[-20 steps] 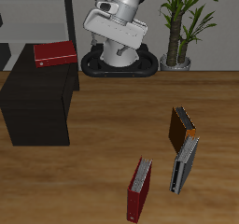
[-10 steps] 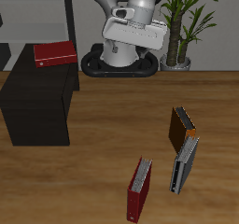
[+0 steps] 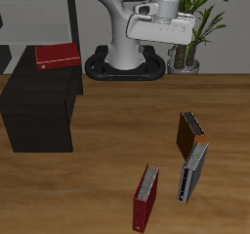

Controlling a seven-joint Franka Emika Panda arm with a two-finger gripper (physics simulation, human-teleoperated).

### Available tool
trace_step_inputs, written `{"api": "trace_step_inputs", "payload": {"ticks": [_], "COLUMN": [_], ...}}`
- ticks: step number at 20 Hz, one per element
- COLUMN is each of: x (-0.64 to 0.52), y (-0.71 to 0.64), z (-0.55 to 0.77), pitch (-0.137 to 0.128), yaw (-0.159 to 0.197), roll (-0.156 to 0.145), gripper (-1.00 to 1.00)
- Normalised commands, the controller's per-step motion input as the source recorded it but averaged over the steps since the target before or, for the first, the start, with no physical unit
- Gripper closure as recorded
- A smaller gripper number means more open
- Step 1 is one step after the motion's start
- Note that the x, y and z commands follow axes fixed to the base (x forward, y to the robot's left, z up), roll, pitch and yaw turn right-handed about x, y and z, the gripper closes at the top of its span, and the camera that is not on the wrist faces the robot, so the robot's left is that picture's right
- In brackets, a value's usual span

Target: Place the left red book flat on top of the shelf and place the orange book flat on top of the shelf

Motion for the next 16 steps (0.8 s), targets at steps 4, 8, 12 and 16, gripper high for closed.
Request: {"api": "trace_step_inputs", "payload": {"ticks": [4,8,12,16], "x": [0.34,0.36,0.32,0.35], "y": [0.21,0.29,0.21,0.24], "z": [0.01,-0.04,-0.16,-0.19], "pitch": [0.062,-0.004,0.044,0.011], "yaw": [-0.013,0.055,0.021,0.052], "roll": [0.1,0.066,0.072,0.105], "gripper": [-1.0,-1.0,-1.0,-1.0]}}
